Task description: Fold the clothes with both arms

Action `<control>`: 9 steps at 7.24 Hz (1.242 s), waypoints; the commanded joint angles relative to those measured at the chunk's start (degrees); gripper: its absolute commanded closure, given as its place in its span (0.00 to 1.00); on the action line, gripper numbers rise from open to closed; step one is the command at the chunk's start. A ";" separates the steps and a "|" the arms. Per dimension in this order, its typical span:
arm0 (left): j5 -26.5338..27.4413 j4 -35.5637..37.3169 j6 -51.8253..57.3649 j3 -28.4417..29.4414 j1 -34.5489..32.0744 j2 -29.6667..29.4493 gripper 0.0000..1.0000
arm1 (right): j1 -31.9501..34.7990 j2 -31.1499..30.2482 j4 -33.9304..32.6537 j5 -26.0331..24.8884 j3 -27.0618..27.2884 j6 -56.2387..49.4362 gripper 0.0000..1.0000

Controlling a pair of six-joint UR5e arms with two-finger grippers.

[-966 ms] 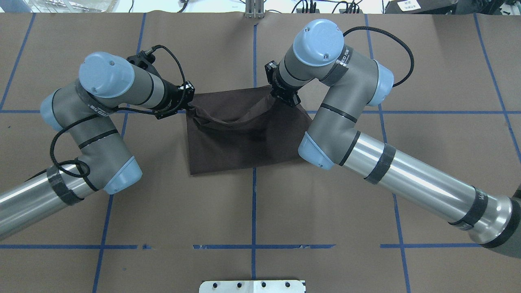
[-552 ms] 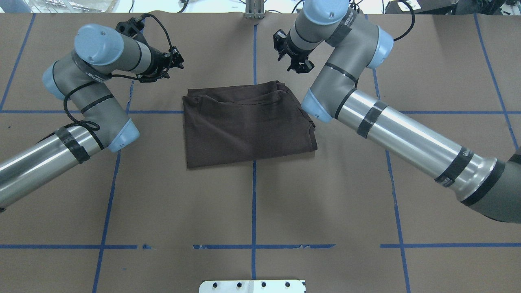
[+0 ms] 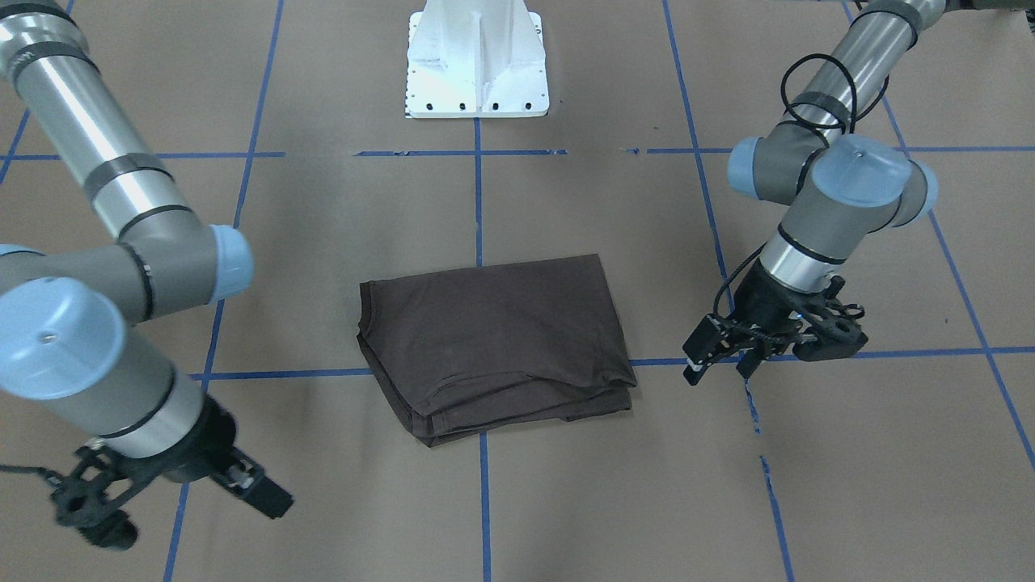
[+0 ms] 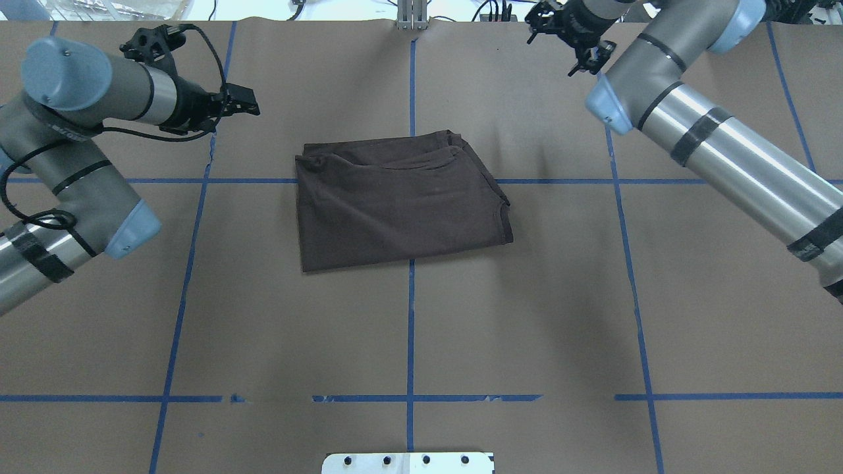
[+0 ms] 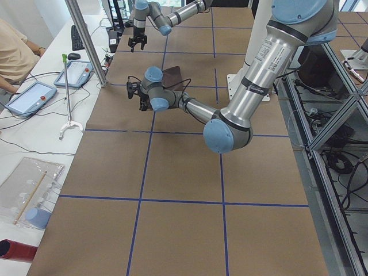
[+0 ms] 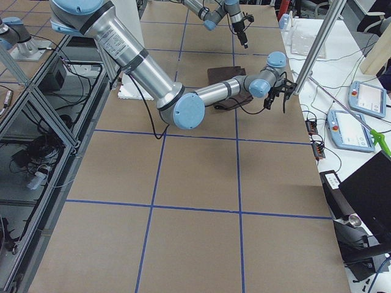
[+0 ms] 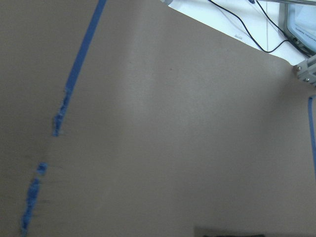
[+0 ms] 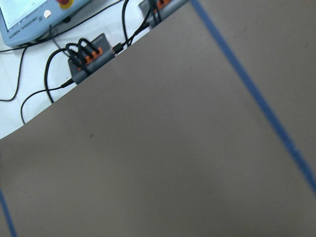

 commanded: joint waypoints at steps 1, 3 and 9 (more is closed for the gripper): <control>-3.39 0.70 26.87 -1.40 -10.42 7.30 0.00 | 9.01 -7.97 -2.69 2.51 1.63 -27.11 0.00; -16.89 9.10 48.17 -1.31 -27.37 8.80 0.00 | 16.05 -12.35 -15.58 3.56 7.47 -46.67 0.00; -20.65 36.13 65.14 -7.29 -31.77 17.51 0.00 | 19.25 -28.38 -33.48 11.30 22.03 -69.95 0.00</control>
